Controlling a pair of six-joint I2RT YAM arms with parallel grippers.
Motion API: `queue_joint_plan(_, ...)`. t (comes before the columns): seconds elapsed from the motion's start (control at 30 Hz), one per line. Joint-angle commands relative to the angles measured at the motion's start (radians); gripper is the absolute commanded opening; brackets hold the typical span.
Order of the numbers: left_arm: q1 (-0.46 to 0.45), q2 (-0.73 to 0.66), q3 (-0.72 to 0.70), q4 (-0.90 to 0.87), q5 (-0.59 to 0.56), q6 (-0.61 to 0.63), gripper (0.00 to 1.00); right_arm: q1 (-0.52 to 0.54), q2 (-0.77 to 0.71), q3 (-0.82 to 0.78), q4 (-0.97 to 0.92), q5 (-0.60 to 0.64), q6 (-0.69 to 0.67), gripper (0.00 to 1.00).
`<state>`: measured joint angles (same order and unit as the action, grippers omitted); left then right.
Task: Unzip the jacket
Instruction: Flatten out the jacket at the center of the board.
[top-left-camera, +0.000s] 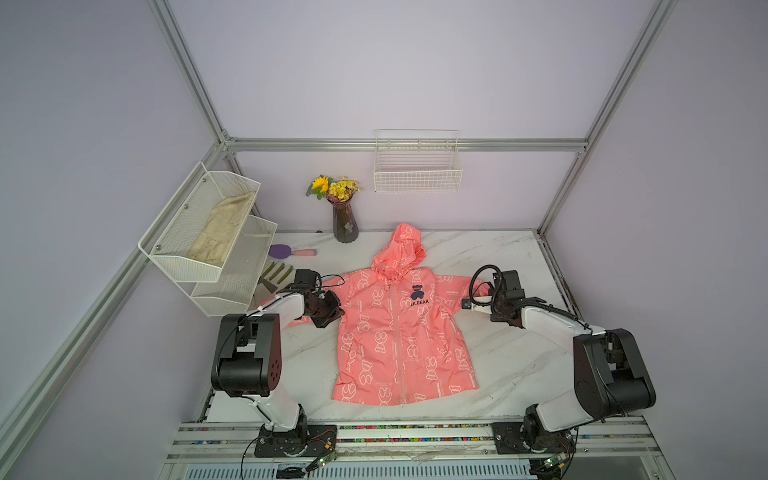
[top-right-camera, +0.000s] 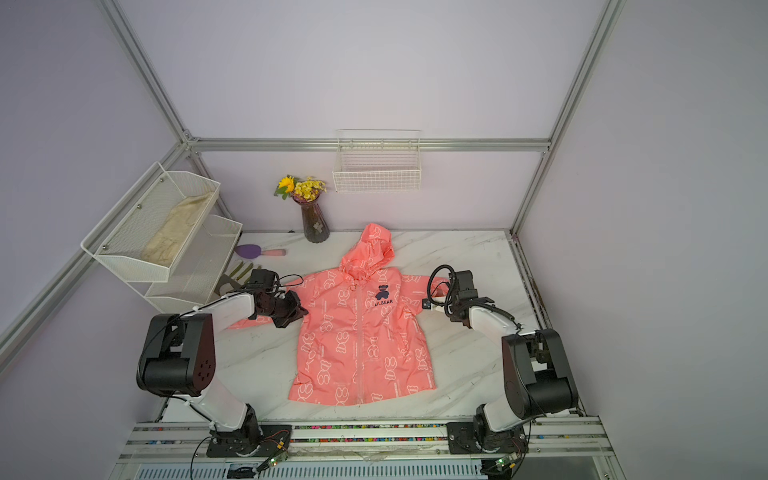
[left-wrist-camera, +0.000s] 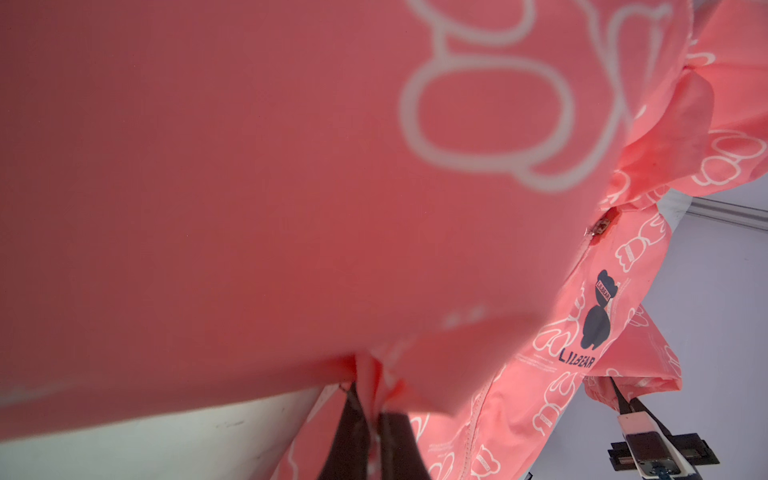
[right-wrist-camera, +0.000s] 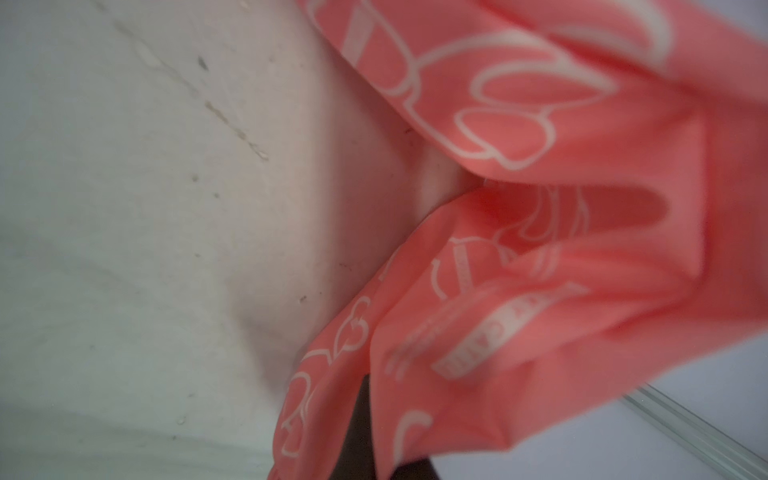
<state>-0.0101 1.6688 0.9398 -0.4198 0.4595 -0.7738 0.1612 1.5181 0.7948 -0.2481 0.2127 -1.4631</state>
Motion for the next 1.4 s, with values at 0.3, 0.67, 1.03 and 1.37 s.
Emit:
queue_joint_plan(0.3, -0.070, -0.047, 0.004, 0.044, 0.008, -0.028, 0.00, 0.009, -0.034, -0.082, -0.314, -0.116, 0.238, 0.67)
queue_joint_plan(0.67, -0.103, -0.053, -0.001, 0.047, -0.004, -0.039, 0.00, 0.003, -0.139, 0.264, -0.740, -0.350, 0.764, 0.87)
queue_joint_plan(1.03, -0.130, -0.073, 0.008, 0.023, -0.021, -0.041, 0.00, 0.001, -0.291, 0.238, -0.347, -0.270, 1.903, 0.23)
queue_joint_plan(1.37, -0.148, -0.084, 0.002, 0.018, -0.022, -0.056, 0.00, -0.194, -0.422, -0.152, -0.147, -0.240, 2.546, 0.00)
